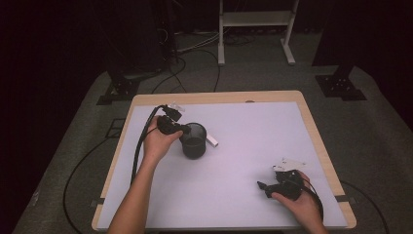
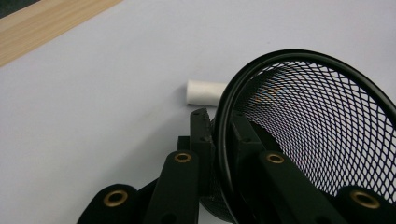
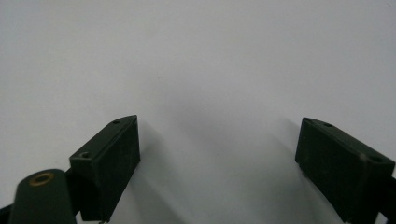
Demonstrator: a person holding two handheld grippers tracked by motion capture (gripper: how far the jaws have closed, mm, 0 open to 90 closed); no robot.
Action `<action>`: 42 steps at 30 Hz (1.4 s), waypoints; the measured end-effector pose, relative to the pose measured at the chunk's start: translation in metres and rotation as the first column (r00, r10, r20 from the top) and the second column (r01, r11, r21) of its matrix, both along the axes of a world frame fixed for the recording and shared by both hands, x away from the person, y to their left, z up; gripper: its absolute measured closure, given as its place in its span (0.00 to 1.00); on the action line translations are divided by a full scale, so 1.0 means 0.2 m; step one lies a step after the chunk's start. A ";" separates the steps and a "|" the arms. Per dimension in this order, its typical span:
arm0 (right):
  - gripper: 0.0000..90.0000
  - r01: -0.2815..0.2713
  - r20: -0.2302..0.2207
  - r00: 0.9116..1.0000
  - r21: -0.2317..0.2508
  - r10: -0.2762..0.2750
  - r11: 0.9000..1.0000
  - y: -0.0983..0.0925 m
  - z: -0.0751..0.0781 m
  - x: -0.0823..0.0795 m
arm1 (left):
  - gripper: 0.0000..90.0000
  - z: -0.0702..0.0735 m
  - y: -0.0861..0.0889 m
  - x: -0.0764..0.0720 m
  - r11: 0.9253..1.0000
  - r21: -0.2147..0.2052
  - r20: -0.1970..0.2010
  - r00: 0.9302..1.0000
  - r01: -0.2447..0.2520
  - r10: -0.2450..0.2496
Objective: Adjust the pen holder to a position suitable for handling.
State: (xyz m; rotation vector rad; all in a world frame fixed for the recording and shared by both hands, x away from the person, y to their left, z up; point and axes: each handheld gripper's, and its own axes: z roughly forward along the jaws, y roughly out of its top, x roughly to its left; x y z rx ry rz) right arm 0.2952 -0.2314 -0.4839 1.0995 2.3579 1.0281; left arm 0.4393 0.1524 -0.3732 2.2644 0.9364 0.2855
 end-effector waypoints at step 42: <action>0.14 -0.003 0.002 1.000 -0.002 0.003 1.000 0.00 0.00 0.00 | 0.91 -0.03 -0.10 -0.30 0.988 -0.066 -0.044 0.989 0.137 -0.140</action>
